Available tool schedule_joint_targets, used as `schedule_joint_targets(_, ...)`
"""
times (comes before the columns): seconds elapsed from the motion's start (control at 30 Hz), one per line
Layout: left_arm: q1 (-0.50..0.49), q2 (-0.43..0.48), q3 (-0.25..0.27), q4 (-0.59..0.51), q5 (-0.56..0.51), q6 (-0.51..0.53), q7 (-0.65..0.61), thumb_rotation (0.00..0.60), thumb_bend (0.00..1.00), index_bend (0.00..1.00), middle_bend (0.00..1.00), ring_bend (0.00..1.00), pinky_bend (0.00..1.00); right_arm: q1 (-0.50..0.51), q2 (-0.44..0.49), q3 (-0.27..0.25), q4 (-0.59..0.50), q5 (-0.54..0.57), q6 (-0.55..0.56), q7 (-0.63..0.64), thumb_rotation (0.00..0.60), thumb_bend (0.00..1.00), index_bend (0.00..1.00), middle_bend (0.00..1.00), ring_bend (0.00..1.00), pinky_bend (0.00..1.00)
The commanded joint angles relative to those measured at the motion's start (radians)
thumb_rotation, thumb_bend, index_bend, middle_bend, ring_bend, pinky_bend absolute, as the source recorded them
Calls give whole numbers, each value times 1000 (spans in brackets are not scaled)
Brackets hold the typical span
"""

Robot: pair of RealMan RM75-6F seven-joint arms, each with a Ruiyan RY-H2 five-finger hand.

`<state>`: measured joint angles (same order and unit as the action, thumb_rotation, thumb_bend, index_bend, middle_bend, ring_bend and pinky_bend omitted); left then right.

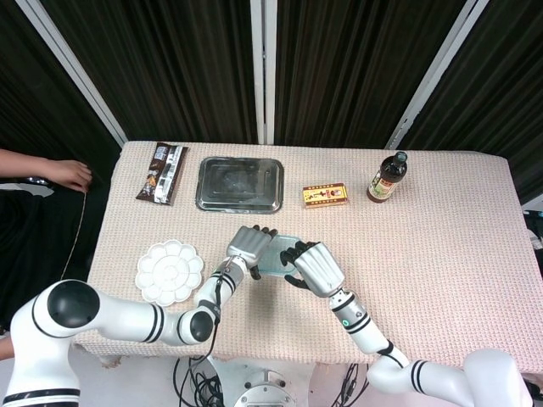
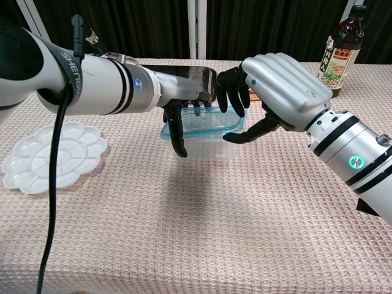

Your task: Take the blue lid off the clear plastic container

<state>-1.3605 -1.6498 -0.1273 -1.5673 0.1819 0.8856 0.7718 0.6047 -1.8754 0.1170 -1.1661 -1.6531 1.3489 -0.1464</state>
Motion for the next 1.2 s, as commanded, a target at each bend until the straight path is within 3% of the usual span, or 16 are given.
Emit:
schedule_joint_targets(0.03,1,-2,3,2,5,3,1,600,0,180,302,224,399,1,4,2,-5,2,0,-2,600,548,577,651,584,790)
schedule_joint_targets(0.4,6,1,-1,-2,21,-5,-11,600,0,144,294,220,355,8,-2,-2,1,9,-18,-20,600,548,577,647,584,788)
schedule_joint_targets(0.57,10,12,-1,-16,24,-9,-19,600,0,64,191,105,243,13,-18,-1,21,6,-16,-29,600,549,587,637,583,781)
schedule_joint_targets(0.83,25,41,-6,-48,39,-3,-48,600,0,4,48,0,111,16,-35,-2,42,4,-8,-37,600,619,723,636,584,777)
schedule_joint_targets(1.03,39,75,-1,-81,50,21,-59,600,0,0,9,0,77,12,-46,-1,62,-3,16,-34,600,628,819,638,584,782)
schedule_joint_targets(1.2,61,107,8,-100,58,35,-75,600,0,0,8,0,70,9,-37,-1,57,-8,28,-40,600,628,831,643,584,783)
